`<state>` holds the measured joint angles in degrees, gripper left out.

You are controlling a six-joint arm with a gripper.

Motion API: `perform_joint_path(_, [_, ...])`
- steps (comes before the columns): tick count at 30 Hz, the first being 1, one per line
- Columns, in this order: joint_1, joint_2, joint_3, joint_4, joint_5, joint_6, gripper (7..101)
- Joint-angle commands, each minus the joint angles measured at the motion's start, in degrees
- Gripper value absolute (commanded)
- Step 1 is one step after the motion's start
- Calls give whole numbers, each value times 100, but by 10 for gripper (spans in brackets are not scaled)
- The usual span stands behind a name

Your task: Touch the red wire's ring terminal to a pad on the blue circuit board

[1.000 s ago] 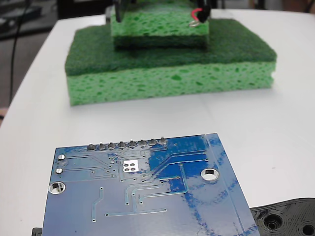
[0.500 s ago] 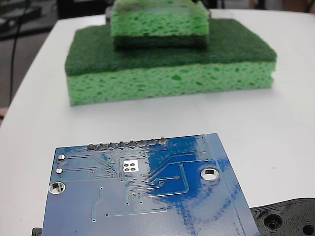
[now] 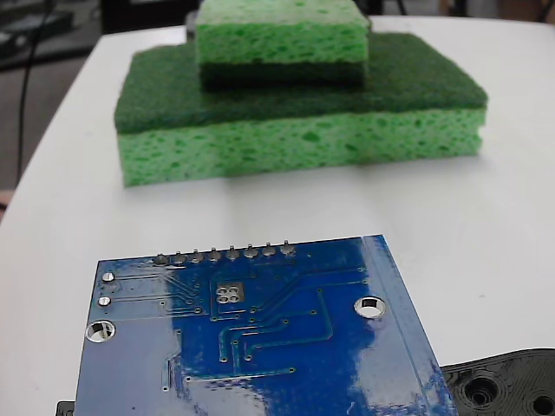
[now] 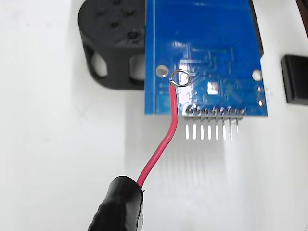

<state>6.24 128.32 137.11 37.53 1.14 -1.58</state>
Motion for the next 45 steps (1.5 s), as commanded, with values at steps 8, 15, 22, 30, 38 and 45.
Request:
perform_joint_path(8, [545, -817, -712, -44, -712, -554, 1003])
perform_joint_path(15, [738, -1239, -826, -44, -861, -809, 1003])
perform_joint_path(22, [905, -1547, -844, -167, -976, -949, 1003])
perform_joint_path(30, [1020, -1881, -1028, -272, -1090, -1028, 1003])
perform_joint_path(38, [1020, -1969, -1046, -290, -1116, -1028, 1003])
perform_joint_path(45, [1020, -1986, -1011, -308, -1116, -1028, 1003])
